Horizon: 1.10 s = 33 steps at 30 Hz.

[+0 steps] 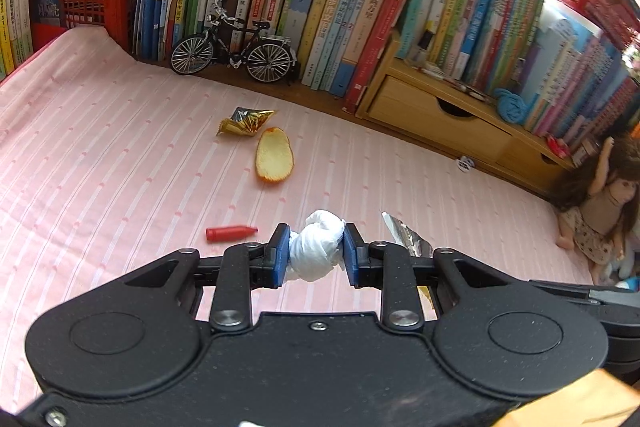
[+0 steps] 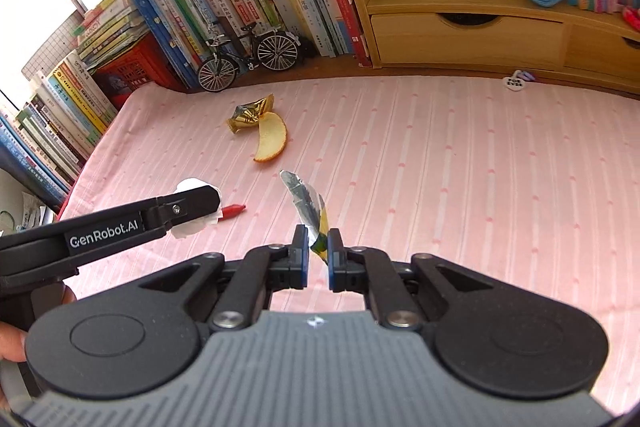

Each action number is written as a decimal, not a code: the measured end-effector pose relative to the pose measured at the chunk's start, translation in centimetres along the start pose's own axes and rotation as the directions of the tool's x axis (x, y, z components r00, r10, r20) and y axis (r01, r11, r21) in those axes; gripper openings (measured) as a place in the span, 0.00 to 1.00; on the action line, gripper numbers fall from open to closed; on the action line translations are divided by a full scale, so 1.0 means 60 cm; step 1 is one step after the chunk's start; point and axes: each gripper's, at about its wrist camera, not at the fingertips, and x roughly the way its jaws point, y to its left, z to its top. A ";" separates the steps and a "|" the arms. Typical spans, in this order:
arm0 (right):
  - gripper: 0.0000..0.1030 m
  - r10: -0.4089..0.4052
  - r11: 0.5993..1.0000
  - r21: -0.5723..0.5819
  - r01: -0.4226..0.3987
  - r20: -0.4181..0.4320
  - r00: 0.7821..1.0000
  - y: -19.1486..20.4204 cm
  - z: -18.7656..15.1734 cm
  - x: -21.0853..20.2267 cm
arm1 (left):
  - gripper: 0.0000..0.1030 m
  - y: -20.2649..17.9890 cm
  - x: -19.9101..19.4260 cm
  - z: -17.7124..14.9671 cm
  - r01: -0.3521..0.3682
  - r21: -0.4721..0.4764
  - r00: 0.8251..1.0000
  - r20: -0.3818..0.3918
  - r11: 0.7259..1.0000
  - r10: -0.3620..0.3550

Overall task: Collect trash
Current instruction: 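Carry the tissue and clear wrapper down to the black bin and open both tools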

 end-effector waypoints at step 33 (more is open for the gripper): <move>0.12 -0.034 0.999 0.030 0.036 -0.054 0.998 0.263 -0.367 -0.193 | 0.25 0.233 -0.383 -0.316 -0.033 -0.022 0.997 -0.072 0.999 0.031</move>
